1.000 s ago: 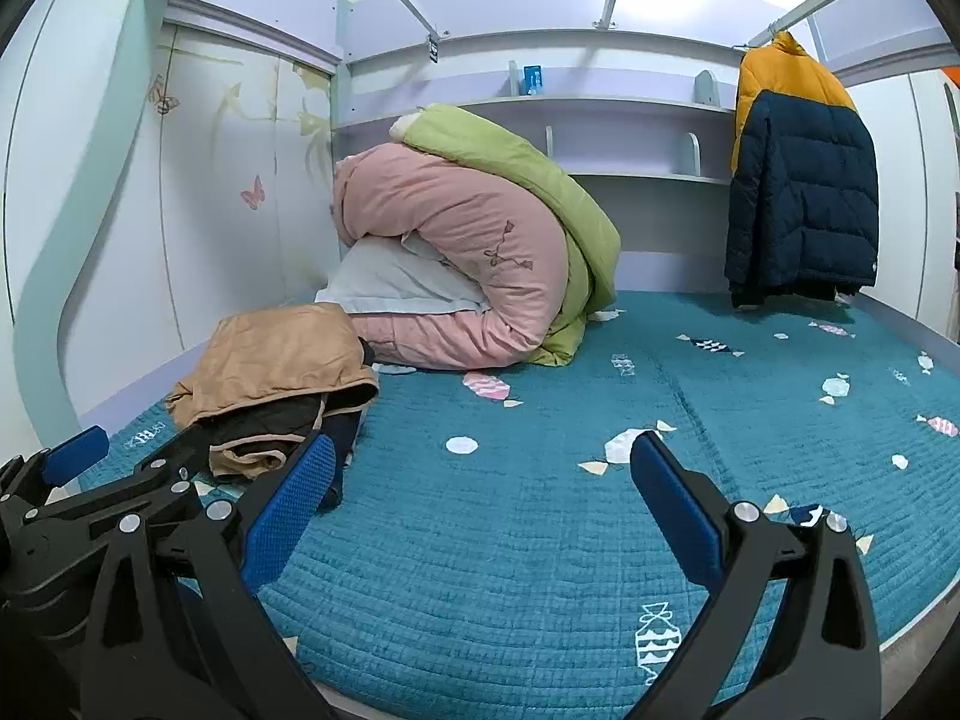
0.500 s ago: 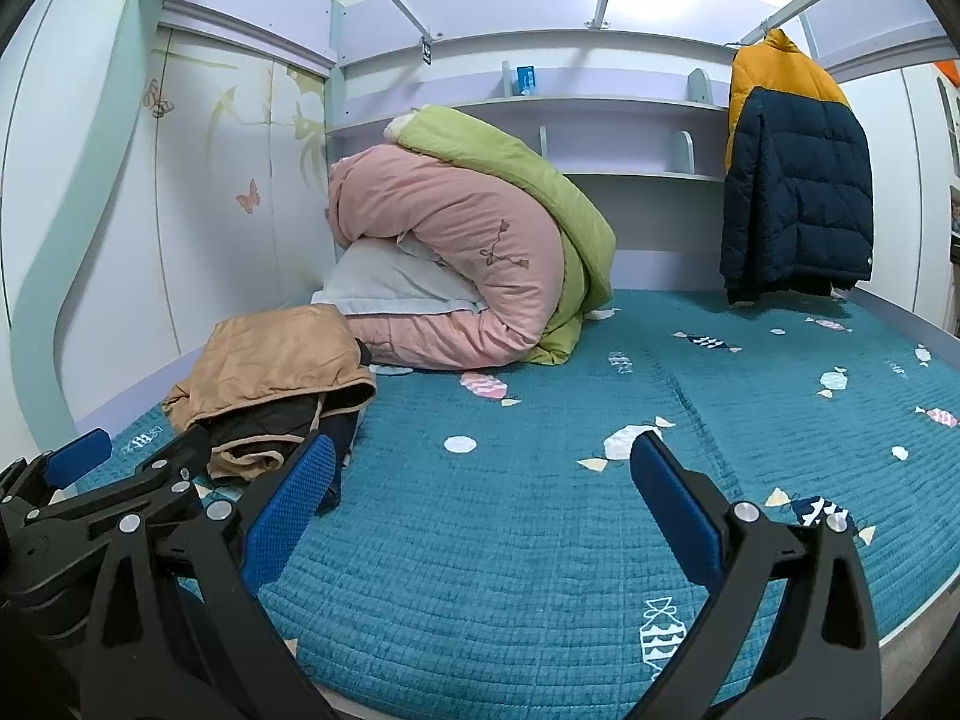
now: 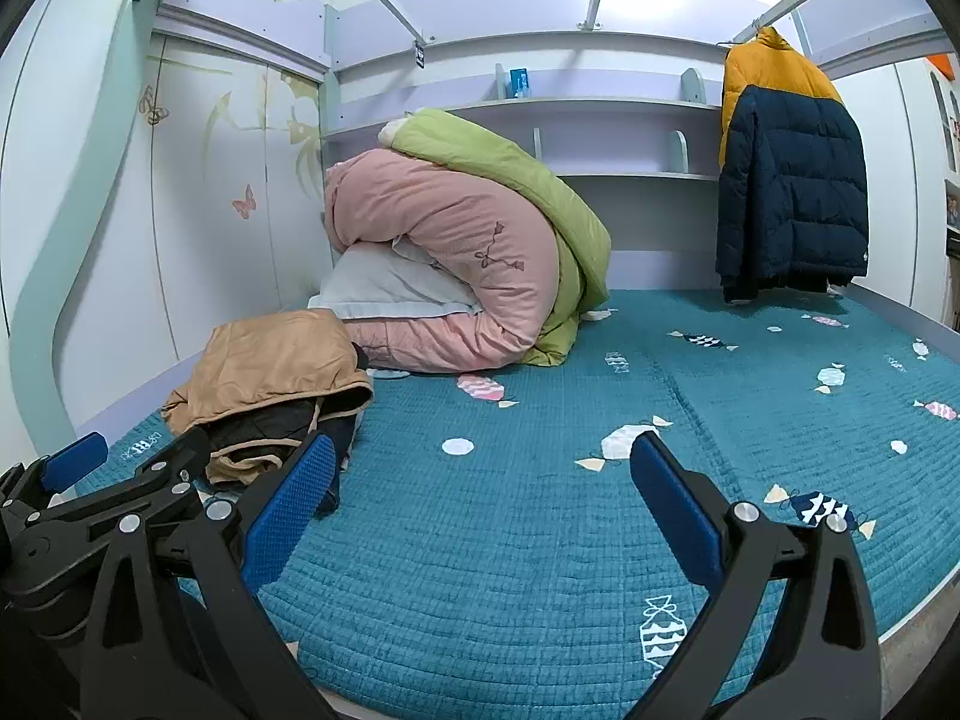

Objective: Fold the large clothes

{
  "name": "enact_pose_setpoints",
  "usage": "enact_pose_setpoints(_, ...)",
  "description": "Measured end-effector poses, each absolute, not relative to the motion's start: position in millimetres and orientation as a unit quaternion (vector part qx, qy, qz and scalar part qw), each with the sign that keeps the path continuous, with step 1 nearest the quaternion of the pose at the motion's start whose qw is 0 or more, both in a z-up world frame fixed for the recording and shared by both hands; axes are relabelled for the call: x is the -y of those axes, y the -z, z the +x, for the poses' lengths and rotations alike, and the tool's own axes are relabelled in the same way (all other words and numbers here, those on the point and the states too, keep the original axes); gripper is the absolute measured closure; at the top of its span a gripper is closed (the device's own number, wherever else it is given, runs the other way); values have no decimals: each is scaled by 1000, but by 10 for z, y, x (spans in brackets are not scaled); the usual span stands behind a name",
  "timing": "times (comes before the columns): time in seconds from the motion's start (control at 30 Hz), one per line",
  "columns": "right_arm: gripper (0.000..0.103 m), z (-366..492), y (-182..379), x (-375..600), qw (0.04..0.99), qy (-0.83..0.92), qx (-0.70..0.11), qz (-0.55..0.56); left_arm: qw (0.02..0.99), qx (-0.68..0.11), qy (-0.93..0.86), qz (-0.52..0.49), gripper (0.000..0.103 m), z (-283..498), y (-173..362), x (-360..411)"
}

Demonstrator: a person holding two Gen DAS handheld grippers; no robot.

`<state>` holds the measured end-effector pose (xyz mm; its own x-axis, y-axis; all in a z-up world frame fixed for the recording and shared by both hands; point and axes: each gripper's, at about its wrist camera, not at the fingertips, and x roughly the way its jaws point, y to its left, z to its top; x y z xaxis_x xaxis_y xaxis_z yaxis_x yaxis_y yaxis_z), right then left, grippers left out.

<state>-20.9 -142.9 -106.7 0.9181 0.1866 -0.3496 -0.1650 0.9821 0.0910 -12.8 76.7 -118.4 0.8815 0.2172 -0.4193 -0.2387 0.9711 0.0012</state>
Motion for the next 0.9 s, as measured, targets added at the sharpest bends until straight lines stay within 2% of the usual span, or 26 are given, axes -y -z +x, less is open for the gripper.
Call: enact_pose_setpoints(0.9, 8, -230, 1062, 1424, 978, -90, -183, 33, 969, -211, -124, -25, 14, -155, 1170, -710)
